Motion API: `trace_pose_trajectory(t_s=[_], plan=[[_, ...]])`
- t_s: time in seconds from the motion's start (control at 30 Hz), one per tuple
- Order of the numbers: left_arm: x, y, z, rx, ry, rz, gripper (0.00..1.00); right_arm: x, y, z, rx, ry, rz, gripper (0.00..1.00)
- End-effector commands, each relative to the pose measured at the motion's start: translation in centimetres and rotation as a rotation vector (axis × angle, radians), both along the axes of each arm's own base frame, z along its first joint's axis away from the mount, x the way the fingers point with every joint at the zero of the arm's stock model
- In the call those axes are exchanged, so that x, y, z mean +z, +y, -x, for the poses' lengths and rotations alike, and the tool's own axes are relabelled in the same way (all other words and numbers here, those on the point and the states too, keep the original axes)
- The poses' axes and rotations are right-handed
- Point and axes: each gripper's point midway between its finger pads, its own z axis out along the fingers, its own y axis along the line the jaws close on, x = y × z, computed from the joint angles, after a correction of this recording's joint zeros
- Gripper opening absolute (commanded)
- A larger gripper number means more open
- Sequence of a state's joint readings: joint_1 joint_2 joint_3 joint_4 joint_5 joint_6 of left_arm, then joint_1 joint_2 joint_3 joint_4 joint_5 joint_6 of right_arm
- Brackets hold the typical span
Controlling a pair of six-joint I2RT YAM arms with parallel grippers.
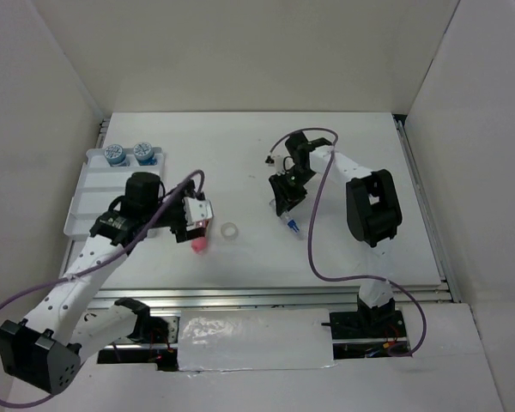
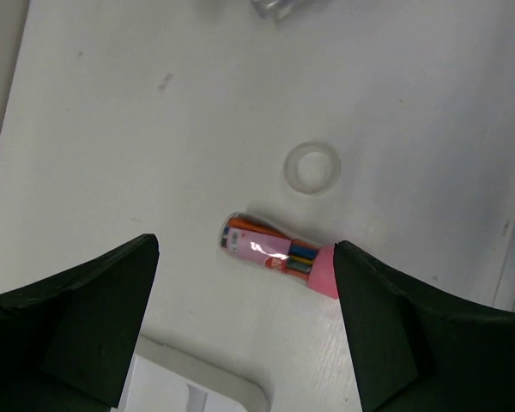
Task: Sort the stationery into containers
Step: Pick up the stationery from the center of the board.
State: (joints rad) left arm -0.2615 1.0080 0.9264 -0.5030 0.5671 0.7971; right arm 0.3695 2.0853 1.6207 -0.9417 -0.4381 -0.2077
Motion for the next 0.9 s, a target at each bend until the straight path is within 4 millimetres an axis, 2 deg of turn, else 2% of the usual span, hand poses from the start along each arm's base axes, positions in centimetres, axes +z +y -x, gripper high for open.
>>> trace_pose_trajectory(t_s=[0.0,0.03,0.07,0.1,0.13,0.17,0.37,0.47,0.67,0.87], plan=[[-1.1,-1.9,1.1,-0.137,-0.145,-0.100,0.95,2.7,3.5,2.1,0.080,0.089,-0.170,0.00],[-1.3,-2.0,1.4,-0.141,-0.178,-0.119,0.94,3.6,4.4,3.1,0.098,0.137,-0.235,0.00],[-1.3,-2.6,1.5,-0.159,-0.218,-0.123,0.94,3.5,4.8,3.5,0.108,0.171,-0.260,0.00],[-2.4,-3.5,2.3,-0.207,-0.237,-0.147,0.93,3.7,5.5,4.0,0.132,0.192,-0.286,0.00],[-2.5,-3.6,2.4,-0.211,-0.269,-0.163,0.92,4.5,6.2,5.2,0.144,0.253,-0.334,0.00],[-2.3,-4.5,2.7,-0.242,-0.299,-0.160,0.91,4.3,6.5,5.6,0.164,0.283,-0.357,0.00],[-2.0,-7.2,2.7,-0.294,-0.294,-0.134,0.78,7.2,9.6,9.0,0.239,0.444,-0.543,0.00],[-2.8,-8.7,3.7,-0.365,-0.268,-0.135,0.73,8.3,10.8,10.0,0.270,0.482,-0.605,0.00],[-3.7,-10.0,5.0,-0.461,-0.241,-0.157,0.69,8.9,12.2,12.5,0.332,0.555,-0.652,0.00],[-4.4,-10.2,5.0,-0.464,-0.230,-0.177,0.67,9.4,12.7,14.1,0.370,0.568,-0.681,0.00]])
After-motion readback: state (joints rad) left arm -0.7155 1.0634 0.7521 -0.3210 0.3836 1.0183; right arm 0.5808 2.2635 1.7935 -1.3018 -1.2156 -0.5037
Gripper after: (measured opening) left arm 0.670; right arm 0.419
